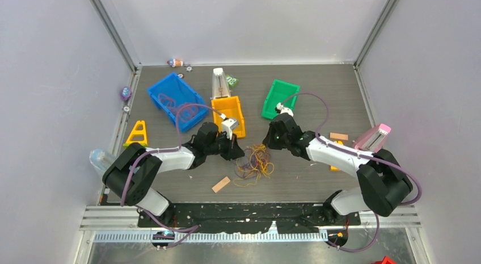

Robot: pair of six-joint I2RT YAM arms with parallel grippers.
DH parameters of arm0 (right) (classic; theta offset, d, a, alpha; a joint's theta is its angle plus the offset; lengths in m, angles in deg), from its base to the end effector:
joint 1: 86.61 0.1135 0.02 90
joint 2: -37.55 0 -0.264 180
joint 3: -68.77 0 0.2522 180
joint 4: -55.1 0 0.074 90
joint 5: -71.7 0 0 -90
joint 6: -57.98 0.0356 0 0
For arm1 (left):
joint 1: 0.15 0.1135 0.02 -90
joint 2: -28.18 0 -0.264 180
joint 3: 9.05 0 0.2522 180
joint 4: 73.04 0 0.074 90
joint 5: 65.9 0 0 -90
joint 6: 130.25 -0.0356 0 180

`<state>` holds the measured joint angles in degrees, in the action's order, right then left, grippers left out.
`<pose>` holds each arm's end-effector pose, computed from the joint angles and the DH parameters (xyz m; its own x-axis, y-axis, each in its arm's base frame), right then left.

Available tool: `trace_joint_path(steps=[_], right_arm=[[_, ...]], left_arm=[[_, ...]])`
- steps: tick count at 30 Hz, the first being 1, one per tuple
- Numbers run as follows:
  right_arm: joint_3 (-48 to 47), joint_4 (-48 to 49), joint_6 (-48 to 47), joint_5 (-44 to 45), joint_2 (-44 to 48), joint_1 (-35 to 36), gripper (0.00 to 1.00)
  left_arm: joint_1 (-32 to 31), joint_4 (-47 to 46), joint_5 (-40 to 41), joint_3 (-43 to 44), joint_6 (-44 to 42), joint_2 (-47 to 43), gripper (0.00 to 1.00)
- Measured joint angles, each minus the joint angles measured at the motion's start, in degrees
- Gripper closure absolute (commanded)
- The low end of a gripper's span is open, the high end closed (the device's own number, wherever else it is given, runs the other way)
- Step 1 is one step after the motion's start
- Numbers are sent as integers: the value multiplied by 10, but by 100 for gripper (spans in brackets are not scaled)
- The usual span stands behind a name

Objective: Untangle the cables

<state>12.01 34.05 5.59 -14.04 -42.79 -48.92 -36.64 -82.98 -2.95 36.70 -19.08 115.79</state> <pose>0.2270 0.1720 0.1959 -0.7870 0.1611 -0.5956 -0.1106 0.9129 0.3930 0.2207 -0.1834 0.1531 -0.6997 0.1175 -0.7047 0.6298 0.5672 -0.5308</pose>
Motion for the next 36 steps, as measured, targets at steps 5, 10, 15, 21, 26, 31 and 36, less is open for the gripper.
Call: trace_joint_path(steps=[5,10,15,21,26,31,36], right_arm=[[0,-18,-4,14,29,-4,95],[0,-64,-12,67,92,-29,95],[0,-106,-20,135,199,-80,95],[0,-157,-29,219,302,-128,95],[0,-195,-9,257,370,-130,95],[0,-206,1,288,418,-129,95],[-28,-219,-1,332,427,-130,95]], left_arm=[[0,14,5,2,-2,-12,100],[4,75,37,-3,-9,-99,100],[30,139,63,-18,-11,-192,100],[80,226,106,-43,-2,-284,100],[96,270,153,-46,32,-370,100],[98,291,183,-47,55,-435,100],[99,322,223,-49,81,-459,71]])
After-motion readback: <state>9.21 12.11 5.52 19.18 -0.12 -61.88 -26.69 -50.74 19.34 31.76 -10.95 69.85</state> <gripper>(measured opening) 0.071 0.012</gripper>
